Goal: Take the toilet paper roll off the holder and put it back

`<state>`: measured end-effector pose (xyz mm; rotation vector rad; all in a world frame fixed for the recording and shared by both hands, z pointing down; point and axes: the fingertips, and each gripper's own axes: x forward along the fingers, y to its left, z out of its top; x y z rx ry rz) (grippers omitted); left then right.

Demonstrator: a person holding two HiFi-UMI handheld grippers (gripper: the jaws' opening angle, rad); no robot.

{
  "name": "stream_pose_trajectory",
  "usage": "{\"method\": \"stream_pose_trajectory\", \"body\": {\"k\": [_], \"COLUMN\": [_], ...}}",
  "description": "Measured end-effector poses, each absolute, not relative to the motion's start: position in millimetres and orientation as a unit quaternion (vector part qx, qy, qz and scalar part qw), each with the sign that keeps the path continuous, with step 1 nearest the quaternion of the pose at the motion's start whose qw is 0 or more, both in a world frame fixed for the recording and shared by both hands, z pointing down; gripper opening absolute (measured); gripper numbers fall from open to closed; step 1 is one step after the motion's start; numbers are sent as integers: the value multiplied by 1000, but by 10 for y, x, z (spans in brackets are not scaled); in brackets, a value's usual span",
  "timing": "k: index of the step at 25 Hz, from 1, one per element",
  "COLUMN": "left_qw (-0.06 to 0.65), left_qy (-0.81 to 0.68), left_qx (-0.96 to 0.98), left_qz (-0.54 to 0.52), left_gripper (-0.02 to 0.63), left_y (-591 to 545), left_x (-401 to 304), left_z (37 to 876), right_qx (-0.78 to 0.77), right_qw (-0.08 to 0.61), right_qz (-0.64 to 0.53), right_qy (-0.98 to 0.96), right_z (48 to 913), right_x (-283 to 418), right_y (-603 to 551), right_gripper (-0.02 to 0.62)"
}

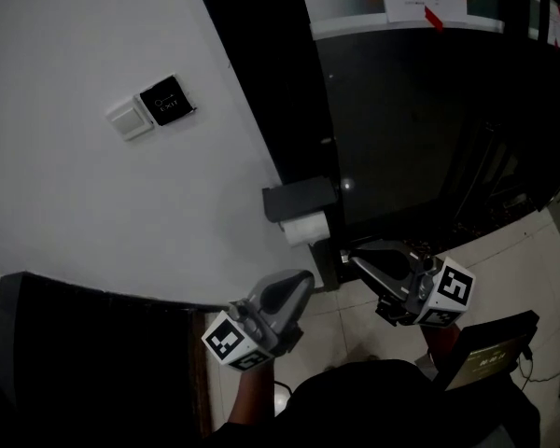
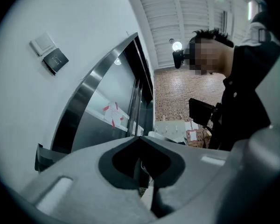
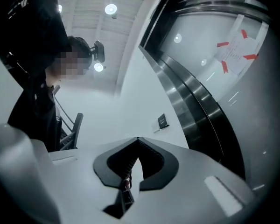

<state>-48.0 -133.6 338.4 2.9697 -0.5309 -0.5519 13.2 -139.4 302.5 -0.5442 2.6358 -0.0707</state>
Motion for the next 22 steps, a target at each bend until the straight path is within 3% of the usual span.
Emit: {"method": "stream_pose_trajectory", "body": {"k": [22], "left_qw": [45], "left_qy": [-174], "left_qx": [969], "left_qz": [-170], "left_gripper": [-3], "left_y": [-1370], "left_x": [-504], "left_z": [3461], "right_qx": [-235], "right_qw": [195], "right_qz": [-9], "right_qy": [952], "right_z": [3135], "right_x": [103], "right_y": [-1390], "right_gripper": [0]}}
